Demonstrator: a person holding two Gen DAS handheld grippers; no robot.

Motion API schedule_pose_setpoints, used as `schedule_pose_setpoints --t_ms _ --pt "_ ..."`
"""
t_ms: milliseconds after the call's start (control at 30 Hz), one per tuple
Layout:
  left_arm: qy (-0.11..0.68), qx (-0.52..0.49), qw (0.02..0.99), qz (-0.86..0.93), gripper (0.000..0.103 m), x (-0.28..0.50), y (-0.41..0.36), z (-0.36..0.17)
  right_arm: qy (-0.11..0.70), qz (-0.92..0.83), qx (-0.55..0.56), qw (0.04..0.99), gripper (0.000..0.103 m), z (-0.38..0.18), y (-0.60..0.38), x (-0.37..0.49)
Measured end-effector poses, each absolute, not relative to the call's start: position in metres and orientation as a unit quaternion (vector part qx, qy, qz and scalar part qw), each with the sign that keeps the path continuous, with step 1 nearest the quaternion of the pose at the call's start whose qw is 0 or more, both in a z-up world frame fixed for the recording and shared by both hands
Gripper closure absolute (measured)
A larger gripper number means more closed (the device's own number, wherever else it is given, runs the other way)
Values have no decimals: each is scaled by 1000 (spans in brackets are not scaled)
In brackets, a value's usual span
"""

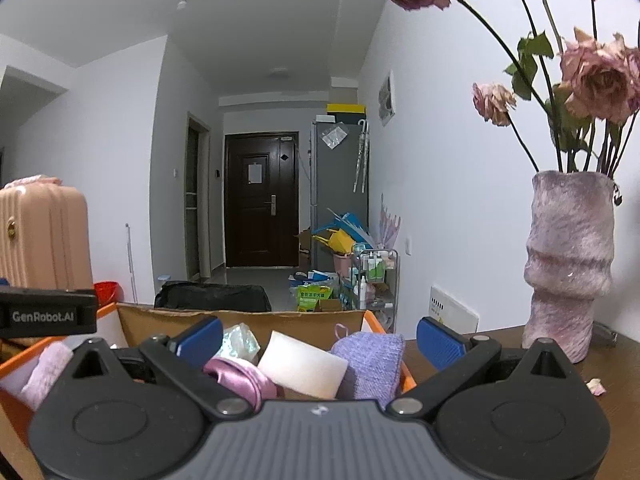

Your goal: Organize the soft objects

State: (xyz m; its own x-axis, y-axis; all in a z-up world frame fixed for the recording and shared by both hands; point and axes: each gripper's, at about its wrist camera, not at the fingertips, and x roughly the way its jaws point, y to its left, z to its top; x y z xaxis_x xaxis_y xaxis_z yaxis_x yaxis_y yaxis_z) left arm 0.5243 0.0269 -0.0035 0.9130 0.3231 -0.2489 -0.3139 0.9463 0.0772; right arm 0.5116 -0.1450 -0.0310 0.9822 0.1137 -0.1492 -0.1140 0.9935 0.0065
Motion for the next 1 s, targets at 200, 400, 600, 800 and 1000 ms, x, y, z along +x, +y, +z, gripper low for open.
schedule_pose_setpoints --t_ms 200,400,600,800,1000 --pt "137 22 979 150 0 499 28 -7 76 66 -14 995 0 -31 -151 485" --pt "148 13 980 133 0 468 32 -9 83 71 -17 994 0 -31 -161 450" --pt "157 10 980 119 0 422 31 -11 90 72 -19 993 0 -31 -175 406" --pt "168 13 981 92 0 369 25 -11 100 71 -22 992 0 -31 -186 356" --pt "170 25 983 66 0 308 15 -12 109 77 -24 991 0 -29 -194 301"
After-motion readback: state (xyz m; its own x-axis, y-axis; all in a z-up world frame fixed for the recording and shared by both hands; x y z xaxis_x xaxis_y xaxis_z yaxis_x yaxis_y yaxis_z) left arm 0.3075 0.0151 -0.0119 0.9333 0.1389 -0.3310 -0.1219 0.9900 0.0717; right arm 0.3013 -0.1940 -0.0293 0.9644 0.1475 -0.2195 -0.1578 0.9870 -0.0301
